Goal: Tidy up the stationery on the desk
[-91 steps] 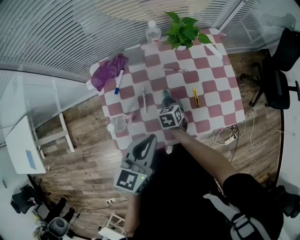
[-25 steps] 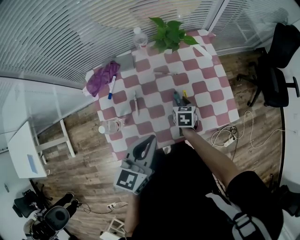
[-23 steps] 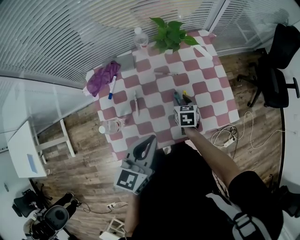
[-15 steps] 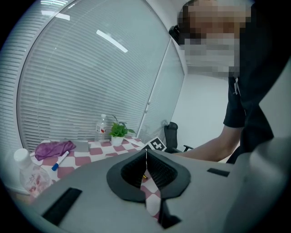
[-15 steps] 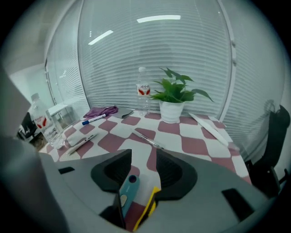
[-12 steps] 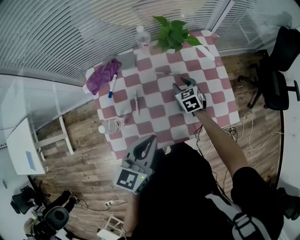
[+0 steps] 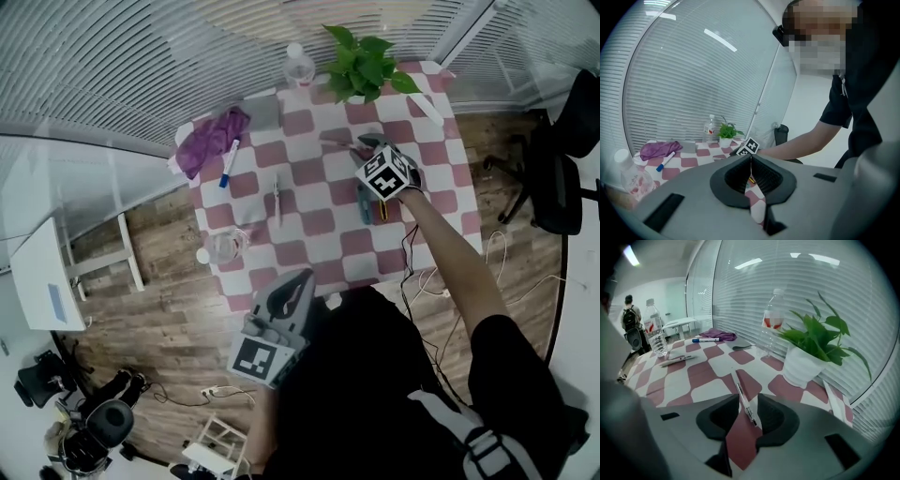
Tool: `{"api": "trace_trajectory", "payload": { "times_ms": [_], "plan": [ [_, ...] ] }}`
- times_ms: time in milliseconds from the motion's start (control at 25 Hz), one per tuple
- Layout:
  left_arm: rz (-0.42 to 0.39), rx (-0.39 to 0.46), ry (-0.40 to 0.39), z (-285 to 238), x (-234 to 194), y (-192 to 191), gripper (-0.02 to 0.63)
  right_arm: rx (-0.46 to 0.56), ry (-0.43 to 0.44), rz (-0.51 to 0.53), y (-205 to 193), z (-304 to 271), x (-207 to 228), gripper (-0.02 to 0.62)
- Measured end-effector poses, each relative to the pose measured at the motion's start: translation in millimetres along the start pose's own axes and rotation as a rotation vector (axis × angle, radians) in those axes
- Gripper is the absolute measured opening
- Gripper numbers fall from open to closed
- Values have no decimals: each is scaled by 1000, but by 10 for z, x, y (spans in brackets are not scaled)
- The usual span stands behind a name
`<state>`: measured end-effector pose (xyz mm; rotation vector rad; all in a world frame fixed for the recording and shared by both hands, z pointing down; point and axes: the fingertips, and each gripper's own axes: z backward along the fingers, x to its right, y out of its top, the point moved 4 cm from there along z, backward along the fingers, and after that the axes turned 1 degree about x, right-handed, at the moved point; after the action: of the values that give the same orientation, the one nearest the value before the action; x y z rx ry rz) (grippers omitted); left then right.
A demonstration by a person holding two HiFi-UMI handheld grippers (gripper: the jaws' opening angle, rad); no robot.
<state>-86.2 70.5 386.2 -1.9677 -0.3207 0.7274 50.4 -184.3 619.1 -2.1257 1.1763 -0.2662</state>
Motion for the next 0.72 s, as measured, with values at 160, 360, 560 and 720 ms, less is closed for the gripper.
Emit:
{"api": "trace_trajectory", "payload": {
  "times_ms": [160, 360, 560, 720],
  "plan": [
    [16, -2, 15, -61, -1, -5, 32, -31, 30, 14, -72, -128, -21, 137],
    [23, -2, 21, -105, 27, -31, 32, -41, 36, 35, -108, -174, -8, 101],
    [23, 4, 23, -95, 62, -26, 32, -55, 52, 91, -102, -154, -55, 66],
    [18, 13, 32, -68, 71, -23, 32, -65, 64, 130, -100, -142, -113, 60]
  ]
}}
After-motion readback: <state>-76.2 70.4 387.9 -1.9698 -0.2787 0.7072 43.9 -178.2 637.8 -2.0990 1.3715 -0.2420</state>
